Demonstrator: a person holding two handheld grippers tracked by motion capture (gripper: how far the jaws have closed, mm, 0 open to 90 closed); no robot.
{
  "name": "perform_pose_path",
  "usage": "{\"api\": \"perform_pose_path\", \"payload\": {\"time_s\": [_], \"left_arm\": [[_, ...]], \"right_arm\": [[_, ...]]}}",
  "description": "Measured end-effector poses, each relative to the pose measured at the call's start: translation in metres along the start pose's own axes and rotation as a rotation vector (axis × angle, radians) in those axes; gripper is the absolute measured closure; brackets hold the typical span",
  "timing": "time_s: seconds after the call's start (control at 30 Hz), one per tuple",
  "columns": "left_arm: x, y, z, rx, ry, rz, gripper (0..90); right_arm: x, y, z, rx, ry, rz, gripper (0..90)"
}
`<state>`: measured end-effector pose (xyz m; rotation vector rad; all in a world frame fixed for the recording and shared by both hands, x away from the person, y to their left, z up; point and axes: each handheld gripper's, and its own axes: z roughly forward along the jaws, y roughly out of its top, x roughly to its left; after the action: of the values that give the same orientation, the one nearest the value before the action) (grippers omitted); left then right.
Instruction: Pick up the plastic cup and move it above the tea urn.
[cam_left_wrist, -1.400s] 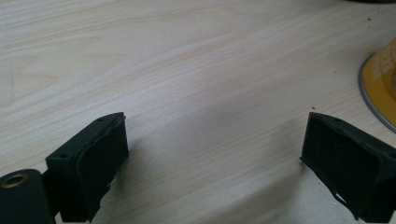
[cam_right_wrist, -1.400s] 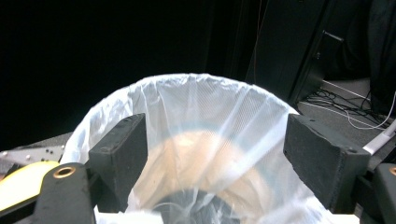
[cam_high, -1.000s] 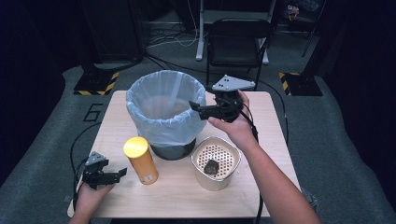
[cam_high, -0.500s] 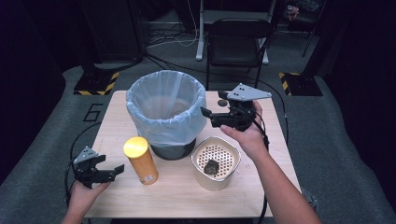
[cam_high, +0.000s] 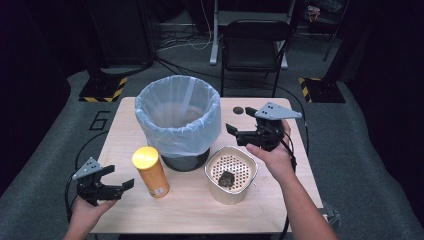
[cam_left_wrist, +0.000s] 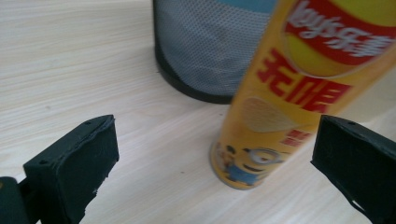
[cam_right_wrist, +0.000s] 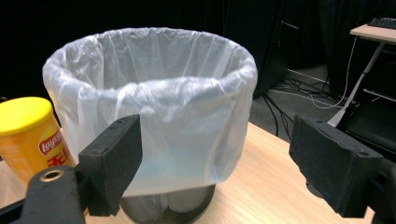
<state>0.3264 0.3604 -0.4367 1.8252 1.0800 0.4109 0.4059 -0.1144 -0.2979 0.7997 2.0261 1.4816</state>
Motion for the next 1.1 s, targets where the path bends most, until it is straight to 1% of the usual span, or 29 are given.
{"api": "perform_pose_path", "payload": {"time_s": [0.03, 0.1, 0.13, 0.2, 0.23, 0.27, 0.3, 0.33, 0.37, 0.43, 0.47, 0.5, 0.53, 0.57, 0.6, 0.63, 0.7, 0.73, 0.77, 0.8, 0.83, 0.87, 0.97, 1.03, 1.07, 1.1], "left_arm": [[-0.002, 0.001, -0.002, 0.022, -0.013, 0.020, 0.1], [-0.007, 0.001, -0.003, 0.023, -0.030, 0.044, 0.1], [-0.010, 0.001, -0.003, 0.023, -0.036, 0.036, 0.1], [-0.016, 0.001, -0.002, 0.022, -0.051, 0.036, 0.1], [-0.018, 0.001, -0.001, 0.015, -0.053, 0.042, 0.1], [-0.021, 0.001, 0.000, 0.019, -0.064, 0.045, 0.1], [-0.024, 0.001, 0.001, 0.015, -0.071, 0.055, 0.2], [-0.027, 0.001, 0.003, 0.014, -0.080, 0.056, 0.4], [-0.030, 0.002, 0.004, 0.019, -0.088, 0.065, 0.5], [-0.034, 0.002, 0.010, 0.017, -0.096, 0.095, 0.5], [-0.035, 0.002, 0.011, 0.026, -0.106, 0.095, 0.5], [-0.036, 0.002, 0.014, 0.027, -0.107, 0.111, 0.5], [-0.037, 0.002, 0.017, 0.027, -0.109, 0.098, 0.5], [-0.037, 0.002, 0.020, 0.035, -0.112, 0.102, 0.5], [-0.037, 0.001, 0.024, 0.029, -0.114, 0.101, 0.5], [-0.037, 0.001, 0.027, 0.040, -0.118, 0.096, 0.6], [-0.036, 0.002, 0.033, 0.050, -0.114, 0.104, 1.1], [-0.036, 0.001, 0.035, 0.054, -0.117, 0.086, 2.0], [-0.034, 0.002, 0.038, 0.057, -0.116, 0.101, 2.1], [-0.036, 0.002, 0.040, 0.052, -0.111, 0.072, 2.5], [-0.035, 0.002, 0.043, 0.051, -0.112, 0.080, 2.6], [-0.035, 0.003, 0.045, 0.055, -0.120, 0.079, 2.8], [-0.035, 0.003, 0.053, 0.055, -0.117, 0.093, 3.0], [-0.035, 0.002, 0.057, 0.052, -0.107, 0.099, 3.1], [-0.036, 0.001, 0.059, 0.050, -0.109, 0.087, 3.1], [-0.035, 0.000, 0.061, 0.049, -0.094, 0.109, 3.2]], "right_arm": [[-0.001, -0.003, -0.001, 0.002, 0.000, 0.006, 16.8], [-0.003, -0.007, -0.002, 0.010, -0.007, 0.004, 16.4], [-0.003, -0.009, -0.003, 0.010, -0.010, 0.018, 16.3], [-0.004, -0.014, -0.006, 0.011, -0.011, 0.025, 16.4], [-0.005, -0.016, -0.007, 0.013, -0.011, 0.027, 16.4], [-0.005, -0.017, -0.008, 0.014, -0.013, 0.034, 16.4], [-0.006, -0.019, -0.009, 0.014, -0.018, 0.035, 16.4], [-0.006, -0.021, -0.011, 0.015, -0.022, 0.034, 16.4], [-0.006, -0.023, -0.012, 0.018, -0.025, 0.035, 16.4], [-0.006, -0.026, -0.015, 0.020, -0.027, 0.038, 16.4], [-0.006, -0.029, -0.016, 0.019, -0.025, 0.039, 16.4], [-0.005, -0.030, -0.017, 0.016, -0.028, 0.041, 16.4], [-0.005, -0.032, -0.018, 0.013, -0.029, 0.046, 16.4], [-0.005, -0.034, -0.019, 0.014, -0.028, 0.045, 16.4], [-0.004, -0.036, -0.020, 0.012, -0.032, 0.048, 16.4], [-0.005, -0.037, -0.020, 0.013, -0.032, 0.043, 16.4], [-0.004, -0.040, -0.022, 0.011, -0.039, 0.052, 16.4], [-0.004, -0.042, -0.023, 0.008, -0.041, 0.060, 16.3], [-0.005, -0.044, -0.023, 0.006, -0.040, 0.050, 16.3], [-0.005, -0.045, -0.023, 0.004, -0.046, 0.056, 16.3], [-0.005, -0.046, -0.024, 0.007, -0.049, 0.063, 16.3], [-0.006, -0.048, -0.024, 0.006, -0.051, 0.064, 16.2], [-0.007, -0.053, -0.026, 0.009, -0.049, 0.080, 16.1], [-0.008, -0.056, -0.026, 0.008, -0.049, 0.082, 16.1], [-0.008, -0.058, -0.026, 0.009, -0.049, 0.091, 16.1], [-0.009, -0.060, -0.027, 0.007, -0.051, 0.093, 16.1]]}}
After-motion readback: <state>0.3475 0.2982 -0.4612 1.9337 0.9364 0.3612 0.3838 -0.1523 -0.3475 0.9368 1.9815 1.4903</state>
